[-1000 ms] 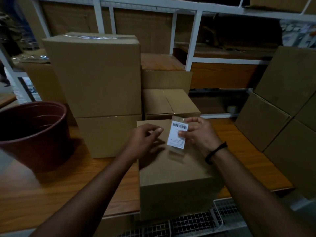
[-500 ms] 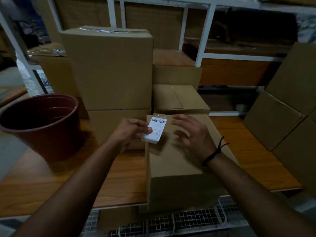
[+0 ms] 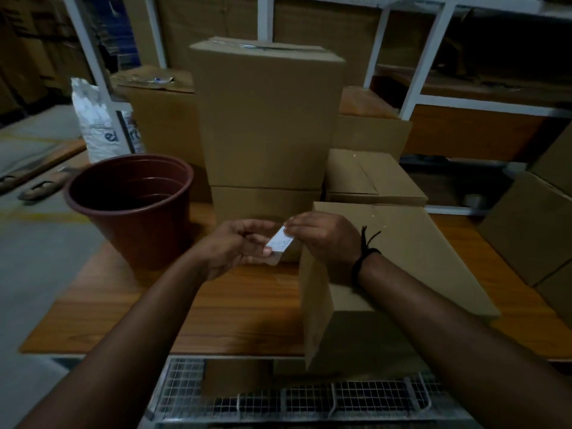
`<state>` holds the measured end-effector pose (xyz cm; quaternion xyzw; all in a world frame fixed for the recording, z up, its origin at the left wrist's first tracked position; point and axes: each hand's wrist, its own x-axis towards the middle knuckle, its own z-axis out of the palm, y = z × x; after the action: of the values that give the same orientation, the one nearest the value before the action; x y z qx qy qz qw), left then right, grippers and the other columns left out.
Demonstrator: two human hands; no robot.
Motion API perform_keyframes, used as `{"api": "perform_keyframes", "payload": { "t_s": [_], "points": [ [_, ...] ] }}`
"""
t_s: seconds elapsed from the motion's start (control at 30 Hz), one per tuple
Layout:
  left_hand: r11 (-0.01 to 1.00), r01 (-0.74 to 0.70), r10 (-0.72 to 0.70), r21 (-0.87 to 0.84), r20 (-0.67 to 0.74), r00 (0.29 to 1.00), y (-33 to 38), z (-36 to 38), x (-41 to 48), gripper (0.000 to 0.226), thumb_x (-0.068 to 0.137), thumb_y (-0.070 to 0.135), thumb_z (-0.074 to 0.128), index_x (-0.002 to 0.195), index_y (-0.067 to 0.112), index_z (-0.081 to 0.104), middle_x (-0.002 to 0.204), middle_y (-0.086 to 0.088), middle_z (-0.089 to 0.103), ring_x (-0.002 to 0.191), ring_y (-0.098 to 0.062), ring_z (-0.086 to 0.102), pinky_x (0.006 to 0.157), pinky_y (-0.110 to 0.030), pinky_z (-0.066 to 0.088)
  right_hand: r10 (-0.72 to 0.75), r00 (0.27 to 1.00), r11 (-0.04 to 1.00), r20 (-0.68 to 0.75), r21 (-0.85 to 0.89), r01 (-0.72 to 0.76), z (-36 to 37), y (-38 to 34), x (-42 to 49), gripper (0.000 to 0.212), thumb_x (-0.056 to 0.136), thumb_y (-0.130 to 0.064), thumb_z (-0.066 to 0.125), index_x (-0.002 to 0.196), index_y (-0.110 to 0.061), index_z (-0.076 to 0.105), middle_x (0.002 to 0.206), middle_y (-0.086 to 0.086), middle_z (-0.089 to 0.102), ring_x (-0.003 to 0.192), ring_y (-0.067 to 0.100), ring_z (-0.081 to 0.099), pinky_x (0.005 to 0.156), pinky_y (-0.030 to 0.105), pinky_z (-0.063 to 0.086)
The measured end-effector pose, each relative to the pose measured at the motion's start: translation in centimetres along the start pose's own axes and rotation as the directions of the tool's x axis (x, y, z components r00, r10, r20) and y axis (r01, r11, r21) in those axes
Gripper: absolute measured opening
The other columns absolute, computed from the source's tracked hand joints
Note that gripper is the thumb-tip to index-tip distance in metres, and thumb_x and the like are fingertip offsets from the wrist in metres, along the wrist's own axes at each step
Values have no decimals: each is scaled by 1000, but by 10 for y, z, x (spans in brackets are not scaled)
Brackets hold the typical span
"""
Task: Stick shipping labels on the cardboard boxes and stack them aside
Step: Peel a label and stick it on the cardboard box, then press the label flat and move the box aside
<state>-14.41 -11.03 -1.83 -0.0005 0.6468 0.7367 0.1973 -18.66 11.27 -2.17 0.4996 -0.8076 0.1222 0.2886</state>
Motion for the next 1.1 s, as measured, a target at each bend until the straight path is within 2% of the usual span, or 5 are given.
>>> {"api": "perform_keyframes", "payload": {
  "t_s": [0.17,0.27,0.4,0.67,1.1],
  "points": [
    [884,-117,293,452,-342,893,-7,-70,-17,40,79,-9,70,112,14,69,96,-3,73,96,-21,69,68,-17,53,-18,1000,1000,-17,6,18,41,-4,48,13,83,-8,65,90,-5,76,90,12,75,75,28,72,55,38,59],
    [448,-68,711,892,-309,632,-16,-133,-21,31,75,8,68,105,10,74,108,-11,71,100,-25,65,86,-33,50,3,1000,1000,8,-2,-3,63,-8,77,13,81,-5,66,90,-7,76,86,11,75,73,28,72,52,38,58],
    [101,249,694,963,-248,676,-25,-212,-6,60,75,14,78,133,13,61,140,-14,55,129,-40,49,104,-51,34,84,995,996,59,-22,-83,91,-19,114,18,86,-7,60,93,-10,76,87,10,74,78,30,70,58,40,58],
    [49,201,696,978,-178,696,-22,-236,-12,29,81,11,69,109,15,75,93,-18,73,82,-38,67,69,-39,54,252,950,964,184,41,-263,120,-46,180,29,98,-11,48,116,-13,70,114,7,71,103,25,65,84,35,52],
    [194,-66,731,979,-99,675,-38,-246,-28,41,72,-10,72,107,10,76,91,-7,76,86,-29,68,97,-42,41,328,733,924,596,-41,-380,198,-51,272,21,91,-12,58,104,-19,74,106,8,68,92,26,62,73,33,50]
  ]
}}
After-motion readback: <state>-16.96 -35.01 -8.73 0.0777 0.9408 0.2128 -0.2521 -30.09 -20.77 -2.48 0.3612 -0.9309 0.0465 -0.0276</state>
